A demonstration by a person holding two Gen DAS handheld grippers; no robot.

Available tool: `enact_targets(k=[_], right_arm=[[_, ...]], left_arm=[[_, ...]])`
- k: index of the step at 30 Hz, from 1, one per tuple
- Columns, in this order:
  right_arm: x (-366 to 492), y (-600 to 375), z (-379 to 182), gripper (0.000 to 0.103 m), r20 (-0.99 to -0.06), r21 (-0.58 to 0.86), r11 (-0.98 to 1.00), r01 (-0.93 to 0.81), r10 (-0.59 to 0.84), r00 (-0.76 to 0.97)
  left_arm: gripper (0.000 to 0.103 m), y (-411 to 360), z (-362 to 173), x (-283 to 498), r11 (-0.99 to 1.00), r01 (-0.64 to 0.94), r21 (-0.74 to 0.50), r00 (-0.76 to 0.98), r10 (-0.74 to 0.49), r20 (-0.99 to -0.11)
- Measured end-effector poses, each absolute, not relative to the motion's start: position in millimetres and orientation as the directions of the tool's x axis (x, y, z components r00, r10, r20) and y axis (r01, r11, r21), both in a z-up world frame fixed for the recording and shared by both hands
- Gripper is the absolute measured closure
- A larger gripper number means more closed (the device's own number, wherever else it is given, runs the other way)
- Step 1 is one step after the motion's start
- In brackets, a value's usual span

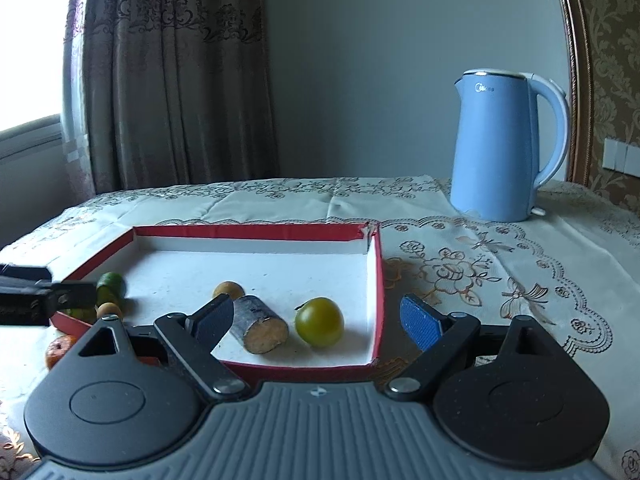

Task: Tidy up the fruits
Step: 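Move the right gripper to a tangerine and close around it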

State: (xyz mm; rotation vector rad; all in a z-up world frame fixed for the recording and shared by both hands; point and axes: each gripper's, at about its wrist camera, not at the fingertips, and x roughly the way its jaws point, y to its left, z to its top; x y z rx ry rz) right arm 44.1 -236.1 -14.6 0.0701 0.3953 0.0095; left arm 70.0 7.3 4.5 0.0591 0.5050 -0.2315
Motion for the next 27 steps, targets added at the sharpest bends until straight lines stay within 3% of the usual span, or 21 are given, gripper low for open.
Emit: enact_targets(k=[5,13,15,20,27], right_arm=[[29.9,-238.0,-12.4,0.012,-0.389,0.145,0.983,-0.109,0.159,0.907],[-22.7,-198.3,-18.1,0.012,-0.429,0.074,0.951,-0.3,0.302,0.851],[-28.7,-187.2,-19.1,0.016,-0.442,0.066,0.942,-0.33,0.324,0.837],[-23.2,-166.3,-26.2,0.04,-0.5,0.061,0.927,-0.37,0.349,0.793],[-9.5,-160.3,-32.3,0.043,-0.522,0.185,0.908,-0.376,0.415,0.745]], left_arm=[[0.025,43.1,-8.6,46.4,0.984,0.171,-0.052,0.851,-0.174,-0.495],[0.024,62.0,-23.8,49.5,0.99,0.106,-0.091,0.845,-0.137,-0.517],[0.024,62.3,-26.9,49.3,0.991,0.108,-0.084,0.843,-0.136,-0.52],[0.022,68.6,-29.7,49.8,0.987,0.105,-0.118,0.839,-0.152,-0.523],[0.021,73.9,-31.2,51.4,0.982,0.105,-0.156,0.832,-0.173,-0.527]])
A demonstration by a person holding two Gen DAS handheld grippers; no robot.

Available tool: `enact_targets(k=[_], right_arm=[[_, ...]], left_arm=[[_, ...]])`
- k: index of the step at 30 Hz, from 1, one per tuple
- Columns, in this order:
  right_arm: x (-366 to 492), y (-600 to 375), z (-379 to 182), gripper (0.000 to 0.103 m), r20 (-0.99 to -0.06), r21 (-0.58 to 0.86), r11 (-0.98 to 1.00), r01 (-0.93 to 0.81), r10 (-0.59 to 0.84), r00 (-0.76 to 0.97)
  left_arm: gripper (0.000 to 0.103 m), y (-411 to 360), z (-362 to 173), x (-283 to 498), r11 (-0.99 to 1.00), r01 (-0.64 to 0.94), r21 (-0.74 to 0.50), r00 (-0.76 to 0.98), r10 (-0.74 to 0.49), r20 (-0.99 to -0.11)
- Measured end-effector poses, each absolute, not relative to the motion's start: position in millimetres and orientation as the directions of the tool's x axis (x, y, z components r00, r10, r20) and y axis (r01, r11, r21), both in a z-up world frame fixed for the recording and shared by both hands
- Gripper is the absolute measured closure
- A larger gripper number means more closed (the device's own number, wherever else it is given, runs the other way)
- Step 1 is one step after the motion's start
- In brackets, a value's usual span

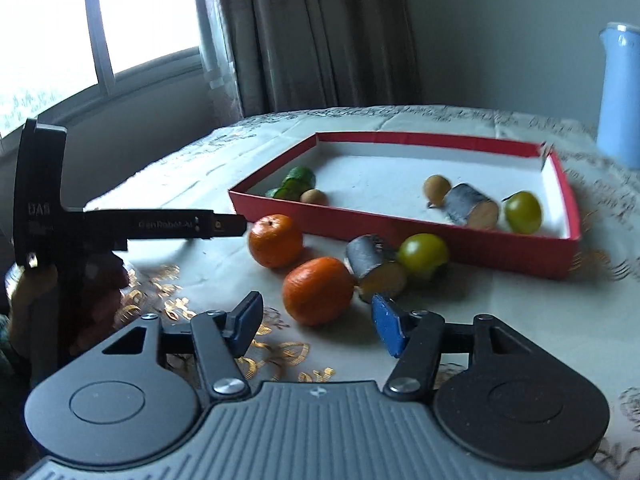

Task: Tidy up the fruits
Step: 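Move the right gripper to a tangerine and close around it, then lift the tangerine with the right gripper while the left gripper closes around another tangerine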

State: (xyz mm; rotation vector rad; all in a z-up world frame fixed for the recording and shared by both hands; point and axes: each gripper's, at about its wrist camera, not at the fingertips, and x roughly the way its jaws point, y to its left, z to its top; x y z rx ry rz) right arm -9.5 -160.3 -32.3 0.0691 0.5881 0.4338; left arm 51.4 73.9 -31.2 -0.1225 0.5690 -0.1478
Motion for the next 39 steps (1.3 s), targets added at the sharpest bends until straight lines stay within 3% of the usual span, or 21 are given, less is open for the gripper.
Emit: enact_targets(k=[6,8,17,21,29,39], right_arm=[[3.6,-149.8,-35.5,0.044,-0.527,0.222,0.909,-0.352,0.416,0.741],[5.6,-149.4,-37.1,0.062,-0.526,0.223,0.915,-0.335,0.402,0.75],[2.8,-156.0,-37.6,0.063,-0.522,0.242,0.915,-0.323,0.403,0.752],[-13.1,-168.1,-31.7,0.063,-0.491,0.219,0.922,-0.319,0.386,0.781],[-23.1,-201.9,-23.8,0.063,-0.453,0.224,0.947,-0.229,0.309,0.836],[-16.0,-217.6,-27.0,0.063,-0.448,0.238,0.954,-0.183,0.275,0.851]], left_arm=[[0.021,75.4,-31.7,51.6,0.98,0.106,-0.169,0.831,-0.181,-0.527],[0.021,75.7,-31.7,52.2,0.98,0.107,-0.171,0.83,-0.182,-0.527],[0.019,75.7,-31.9,52.0,0.979,0.108,-0.174,0.829,-0.185,-0.528],[0.019,66.8,-27.8,42.4,0.983,0.14,-0.12,0.853,-0.182,-0.49],[0.009,45.6,-17.5,33.9,0.973,0.214,-0.088,0.861,-0.23,-0.453],[0.015,12.4,-24.5,43.0,0.957,0.289,-0.009,0.828,-0.255,-0.5]])
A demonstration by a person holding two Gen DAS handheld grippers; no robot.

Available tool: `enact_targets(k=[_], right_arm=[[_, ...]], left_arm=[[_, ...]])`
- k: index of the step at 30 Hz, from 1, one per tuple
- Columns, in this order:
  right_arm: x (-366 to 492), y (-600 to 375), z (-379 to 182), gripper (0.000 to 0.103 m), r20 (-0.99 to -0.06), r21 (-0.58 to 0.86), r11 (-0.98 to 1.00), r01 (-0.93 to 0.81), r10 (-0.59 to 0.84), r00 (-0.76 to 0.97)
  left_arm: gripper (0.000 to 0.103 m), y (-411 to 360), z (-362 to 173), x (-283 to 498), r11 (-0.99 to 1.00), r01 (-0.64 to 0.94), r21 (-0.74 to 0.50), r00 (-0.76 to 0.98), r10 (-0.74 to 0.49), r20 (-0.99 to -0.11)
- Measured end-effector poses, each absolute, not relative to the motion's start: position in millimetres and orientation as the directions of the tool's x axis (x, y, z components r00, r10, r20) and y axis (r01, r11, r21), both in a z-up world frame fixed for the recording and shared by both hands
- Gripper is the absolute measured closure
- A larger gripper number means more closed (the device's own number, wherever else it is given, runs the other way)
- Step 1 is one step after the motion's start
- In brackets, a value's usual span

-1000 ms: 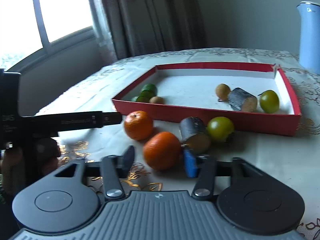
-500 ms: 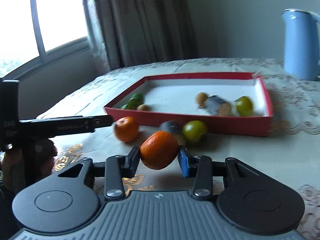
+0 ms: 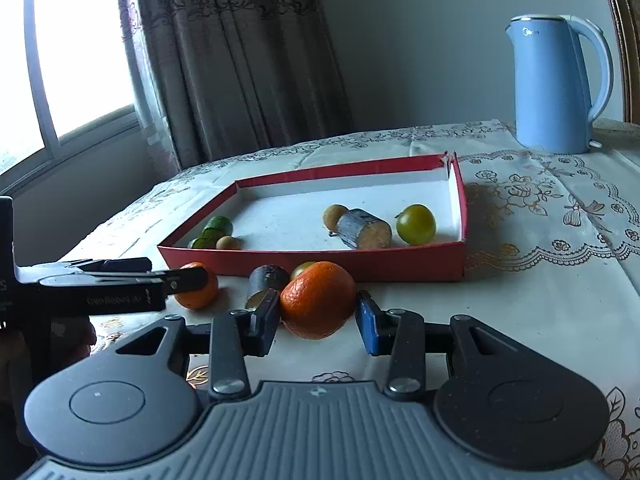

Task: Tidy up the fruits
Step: 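Lift the tangerine with the right gripper while the left gripper closes around another tangerine, then carry the tangerine into the box and open the right gripper while the left holds its tangerine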

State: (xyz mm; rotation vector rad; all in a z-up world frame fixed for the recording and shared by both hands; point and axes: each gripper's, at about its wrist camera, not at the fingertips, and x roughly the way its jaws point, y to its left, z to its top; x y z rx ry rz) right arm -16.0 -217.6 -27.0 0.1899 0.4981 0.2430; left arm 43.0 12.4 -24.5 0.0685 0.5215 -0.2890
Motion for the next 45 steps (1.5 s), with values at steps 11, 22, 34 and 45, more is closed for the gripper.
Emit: enact_targets(k=[11,22,34,45], right_arm=[[-9.7,-220.3,-33.1,0.063,-0.447,0.274,0.946,-0.171,0.283,0.848],[-9.6,-218.2,-33.0,0.063,-0.45,0.255,0.952,-0.169,0.272,0.851],[16.7,-205.3,-2.5,0.063,-0.395,0.167,0.966,-0.197,0.249,0.884],[63.3,-185.8,-2.2,0.063,-0.43,0.117,0.967,-0.226,0.254,0.866]], left_arm=[[0.051,4.0,-36.5,55.9,0.949,0.316,-0.01,0.78,-0.266,-0.567],[0.063,11.0,-33.5,52.7,0.958,0.286,-0.033,0.79,-0.255,-0.557],[0.063,40.7,-33.8,57.6,0.976,0.195,-0.101,0.803,-0.218,-0.555],[0.062,45.0,-34.4,58.3,0.971,0.194,-0.137,0.801,-0.238,-0.55]])
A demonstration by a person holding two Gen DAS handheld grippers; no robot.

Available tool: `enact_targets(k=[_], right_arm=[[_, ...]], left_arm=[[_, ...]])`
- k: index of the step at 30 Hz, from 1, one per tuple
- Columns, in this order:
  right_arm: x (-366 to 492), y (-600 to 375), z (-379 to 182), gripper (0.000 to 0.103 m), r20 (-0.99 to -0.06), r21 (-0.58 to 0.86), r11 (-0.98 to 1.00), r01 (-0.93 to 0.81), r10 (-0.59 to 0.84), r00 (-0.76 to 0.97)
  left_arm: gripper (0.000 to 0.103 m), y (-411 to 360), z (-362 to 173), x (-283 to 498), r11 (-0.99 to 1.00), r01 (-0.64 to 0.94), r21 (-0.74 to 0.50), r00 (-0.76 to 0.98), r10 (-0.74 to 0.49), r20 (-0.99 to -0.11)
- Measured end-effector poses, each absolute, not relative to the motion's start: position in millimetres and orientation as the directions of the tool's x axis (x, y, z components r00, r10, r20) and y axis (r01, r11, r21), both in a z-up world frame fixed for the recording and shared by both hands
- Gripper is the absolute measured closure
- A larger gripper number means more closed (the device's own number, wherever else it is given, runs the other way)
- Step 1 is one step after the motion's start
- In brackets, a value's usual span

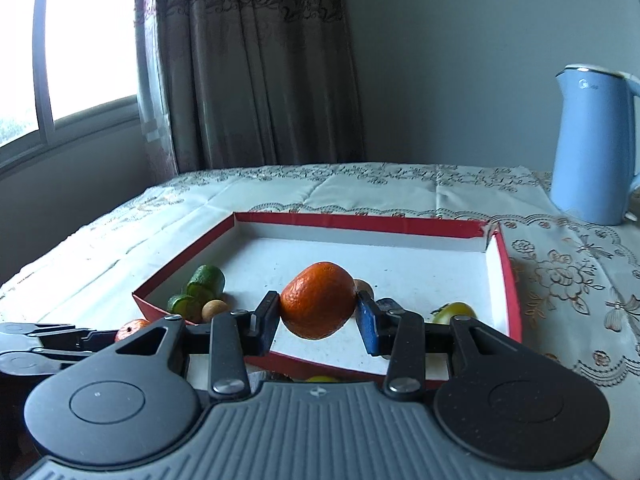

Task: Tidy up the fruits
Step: 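Carry the tangerine into the box and open the right gripper while the left holds its tangerine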

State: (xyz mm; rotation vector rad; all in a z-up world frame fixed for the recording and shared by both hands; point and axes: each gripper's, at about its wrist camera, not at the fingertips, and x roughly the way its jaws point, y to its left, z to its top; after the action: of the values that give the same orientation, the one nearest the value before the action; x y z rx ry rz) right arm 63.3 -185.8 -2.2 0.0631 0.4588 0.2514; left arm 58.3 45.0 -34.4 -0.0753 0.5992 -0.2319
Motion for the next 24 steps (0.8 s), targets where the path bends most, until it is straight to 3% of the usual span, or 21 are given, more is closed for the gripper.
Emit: enact_targets(k=[24], right_arm=[[110.5,-163.6,-25.1,0.063,-0.551,0.037,0.977,-0.21,0.195,0.811]], left_arm=[[0.062,44.7,-34.3,57.7,0.971,0.193,-0.14,0.801,-0.238,-0.55]])
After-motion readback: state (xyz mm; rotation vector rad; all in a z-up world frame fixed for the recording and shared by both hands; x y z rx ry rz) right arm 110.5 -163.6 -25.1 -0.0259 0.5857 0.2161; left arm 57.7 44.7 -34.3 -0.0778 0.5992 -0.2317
